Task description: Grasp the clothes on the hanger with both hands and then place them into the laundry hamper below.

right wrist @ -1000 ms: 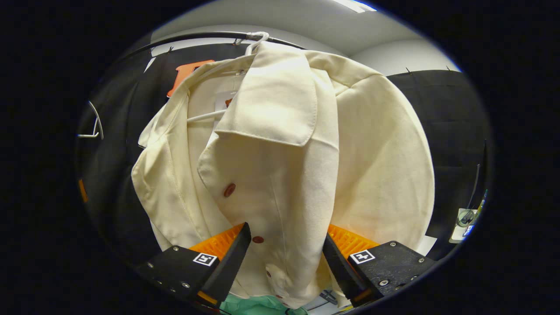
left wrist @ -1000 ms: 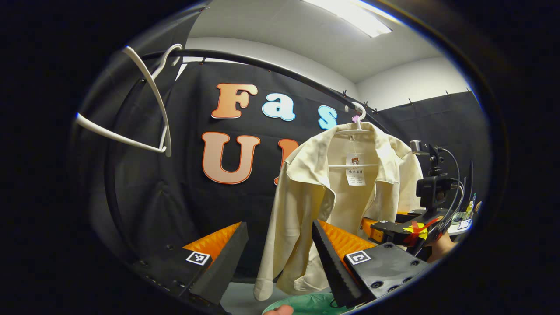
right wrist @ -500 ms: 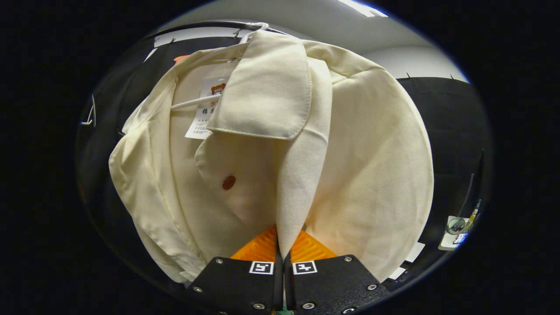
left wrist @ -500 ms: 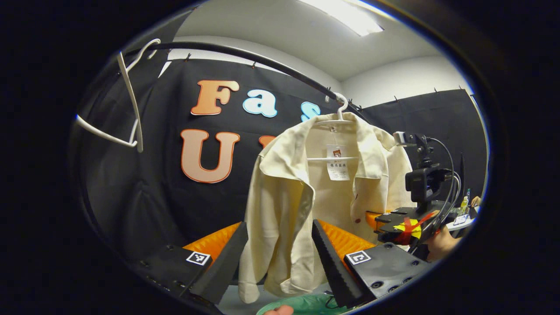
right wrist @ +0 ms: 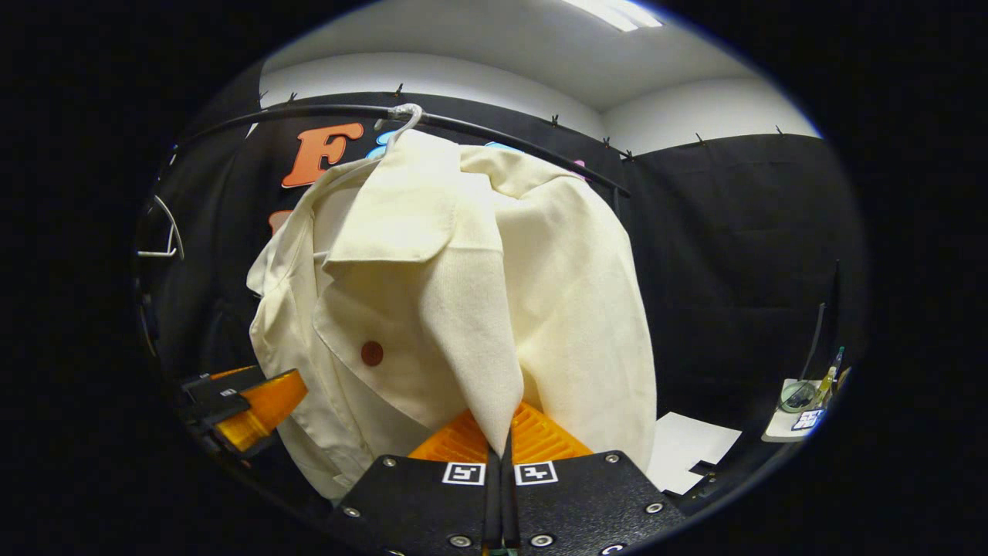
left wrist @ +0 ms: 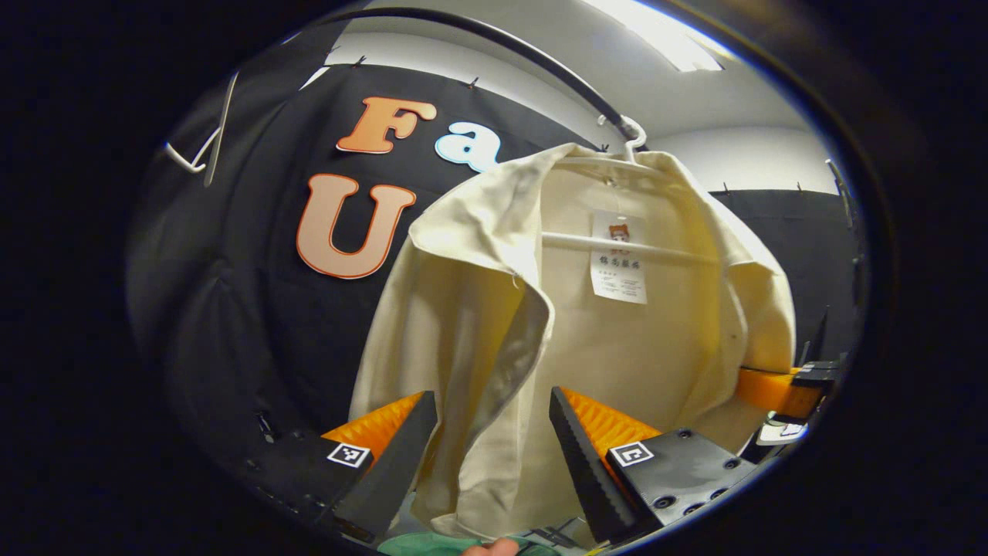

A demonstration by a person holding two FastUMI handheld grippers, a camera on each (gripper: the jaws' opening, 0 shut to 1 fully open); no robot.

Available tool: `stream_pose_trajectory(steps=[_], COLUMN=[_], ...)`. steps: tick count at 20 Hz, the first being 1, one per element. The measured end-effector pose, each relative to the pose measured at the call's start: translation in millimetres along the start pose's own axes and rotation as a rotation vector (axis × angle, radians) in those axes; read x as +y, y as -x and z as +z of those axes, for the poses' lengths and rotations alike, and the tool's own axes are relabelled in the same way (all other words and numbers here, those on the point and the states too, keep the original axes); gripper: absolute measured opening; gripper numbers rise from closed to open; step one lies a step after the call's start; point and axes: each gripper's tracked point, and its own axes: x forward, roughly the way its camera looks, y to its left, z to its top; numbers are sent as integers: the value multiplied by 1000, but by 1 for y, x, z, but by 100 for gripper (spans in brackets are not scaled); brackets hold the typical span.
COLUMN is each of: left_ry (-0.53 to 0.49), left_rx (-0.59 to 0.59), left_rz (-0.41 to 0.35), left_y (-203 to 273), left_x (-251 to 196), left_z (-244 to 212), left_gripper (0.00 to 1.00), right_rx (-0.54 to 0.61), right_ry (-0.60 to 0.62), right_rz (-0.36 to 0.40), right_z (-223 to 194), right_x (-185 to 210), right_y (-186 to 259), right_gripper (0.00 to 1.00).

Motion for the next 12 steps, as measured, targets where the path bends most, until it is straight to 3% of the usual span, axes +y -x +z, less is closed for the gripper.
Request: stream_pose_trajectory(steps=[3,5,10,11,12], left_ry=[-23,-66,-276,-339,-374], left_rx=[-27,-47,-127,-136,-134], left_rz=[14,22,214,251,260], left_y=[-29,-38,-48,-50,-52], left_x=[-12,-19,13,22,27], left_z=[-10,-14,-7,-6,-6], left_gripper=[97,100,98,95,80], right_rx=[-2,1,4,4,1], right_ry=[12,8,-11,-11,-11], right_rz=[0,4,3,4,4], right_z=[4,4,1,1,1], right_x=[-3,-2,-6,-6,-7], right_y=[8,10,15,16,16], right_gripper=[0,0,0,0,0])
